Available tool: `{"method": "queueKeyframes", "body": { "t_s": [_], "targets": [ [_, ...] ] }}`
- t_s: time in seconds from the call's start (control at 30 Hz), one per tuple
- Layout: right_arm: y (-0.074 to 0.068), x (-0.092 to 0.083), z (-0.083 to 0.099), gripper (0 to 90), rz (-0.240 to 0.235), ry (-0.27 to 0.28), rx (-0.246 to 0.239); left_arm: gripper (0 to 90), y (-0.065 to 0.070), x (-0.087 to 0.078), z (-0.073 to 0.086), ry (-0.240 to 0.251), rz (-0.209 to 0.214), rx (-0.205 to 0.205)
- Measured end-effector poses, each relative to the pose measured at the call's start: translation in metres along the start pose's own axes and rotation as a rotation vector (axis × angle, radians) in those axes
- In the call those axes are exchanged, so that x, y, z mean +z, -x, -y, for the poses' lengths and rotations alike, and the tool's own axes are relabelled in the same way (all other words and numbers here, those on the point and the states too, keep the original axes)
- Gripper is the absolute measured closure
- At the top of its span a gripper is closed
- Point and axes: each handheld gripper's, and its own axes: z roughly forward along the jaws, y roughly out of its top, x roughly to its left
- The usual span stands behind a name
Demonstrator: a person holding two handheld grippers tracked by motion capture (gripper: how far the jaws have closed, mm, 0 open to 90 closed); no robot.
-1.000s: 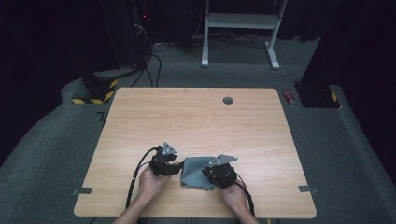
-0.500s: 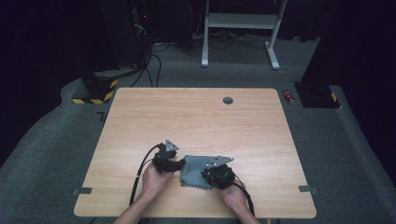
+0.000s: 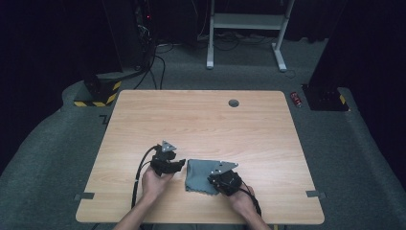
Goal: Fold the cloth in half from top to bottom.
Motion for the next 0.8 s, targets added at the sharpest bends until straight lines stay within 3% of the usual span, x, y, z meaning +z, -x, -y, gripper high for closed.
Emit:
{"method": "queueKeyframes", "body": {
  "t_s": [0.1,0.2,0.5,0.67,0.8],
  "targets": [
    [0.001,-0.001,-0.001,77.9,-0.004,-0.001,0.014,52.1,0.011,-0.004,0.001,-0.012,0.072,0.022],
    [0.002,-0.003,-0.001,77.1,-0.002,0.016,0.027,55.1,0.021,-0.006,0.007,-0.021,0.116,0.027],
    [0.005,-0.008,0.001,76.6,0.01,0.031,0.046,60.1,0.037,-0.021,0.036,-0.068,0.113,0.061],
    [0.005,-0.006,0.001,76.5,0.011,0.029,0.051,69.6,0.045,-0.021,0.041,-0.096,0.129,0.096],
    [0.003,-0.006,0.001,76.6,0.011,0.032,0.051,71.2,0.05,-0.017,0.041,-0.1,0.142,0.09]
  ]
}}
